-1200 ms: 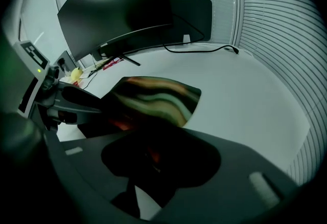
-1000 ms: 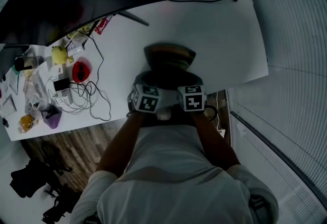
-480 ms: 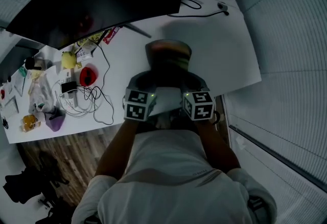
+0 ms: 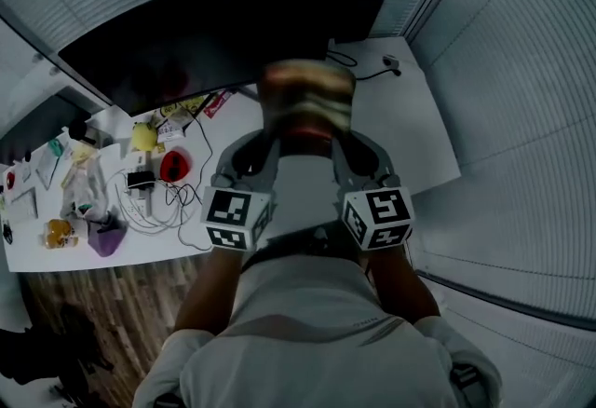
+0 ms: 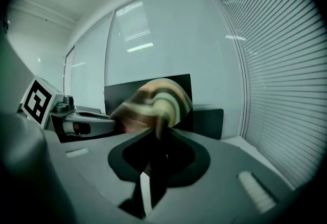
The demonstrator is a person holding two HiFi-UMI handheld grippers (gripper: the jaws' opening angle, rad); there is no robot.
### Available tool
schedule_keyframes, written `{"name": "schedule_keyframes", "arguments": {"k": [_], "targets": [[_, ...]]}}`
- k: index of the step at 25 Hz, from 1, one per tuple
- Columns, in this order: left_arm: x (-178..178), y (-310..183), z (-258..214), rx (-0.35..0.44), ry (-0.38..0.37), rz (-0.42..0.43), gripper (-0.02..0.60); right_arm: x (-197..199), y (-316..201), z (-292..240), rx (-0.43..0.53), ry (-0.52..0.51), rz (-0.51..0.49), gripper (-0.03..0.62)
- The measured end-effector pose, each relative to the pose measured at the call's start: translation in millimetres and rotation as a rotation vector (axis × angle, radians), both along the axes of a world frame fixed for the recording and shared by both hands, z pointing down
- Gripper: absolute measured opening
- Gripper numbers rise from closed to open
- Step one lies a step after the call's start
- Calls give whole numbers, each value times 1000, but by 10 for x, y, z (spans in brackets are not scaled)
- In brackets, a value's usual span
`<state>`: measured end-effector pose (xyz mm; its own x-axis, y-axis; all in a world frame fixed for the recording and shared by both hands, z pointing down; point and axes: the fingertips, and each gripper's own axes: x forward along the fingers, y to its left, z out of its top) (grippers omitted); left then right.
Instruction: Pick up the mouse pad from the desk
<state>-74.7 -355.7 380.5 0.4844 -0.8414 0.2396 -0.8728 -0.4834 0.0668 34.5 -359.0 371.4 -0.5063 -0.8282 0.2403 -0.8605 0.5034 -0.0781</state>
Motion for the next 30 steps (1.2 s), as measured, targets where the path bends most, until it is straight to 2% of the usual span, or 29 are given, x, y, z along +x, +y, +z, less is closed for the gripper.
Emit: {"name": "schedule_keyframes", "arguments": {"k": [5, 10, 20, 30], "targets": [[-12, 192, -654, 172, 31, -4, 72, 21, 177, -608, 155, -44, -20, 58], [-75, 357, -1022, 267, 41, -9, 72, -54, 353, -984, 250, -55, -41, 51], [-145, 469, -1201, 300, 65, -21, 71, -177, 432, -1155, 288, -53, -65, 48], [-79, 464, -1132, 285, 68, -6, 71, -77, 430, -1076, 279, -51, -43, 48]]}}
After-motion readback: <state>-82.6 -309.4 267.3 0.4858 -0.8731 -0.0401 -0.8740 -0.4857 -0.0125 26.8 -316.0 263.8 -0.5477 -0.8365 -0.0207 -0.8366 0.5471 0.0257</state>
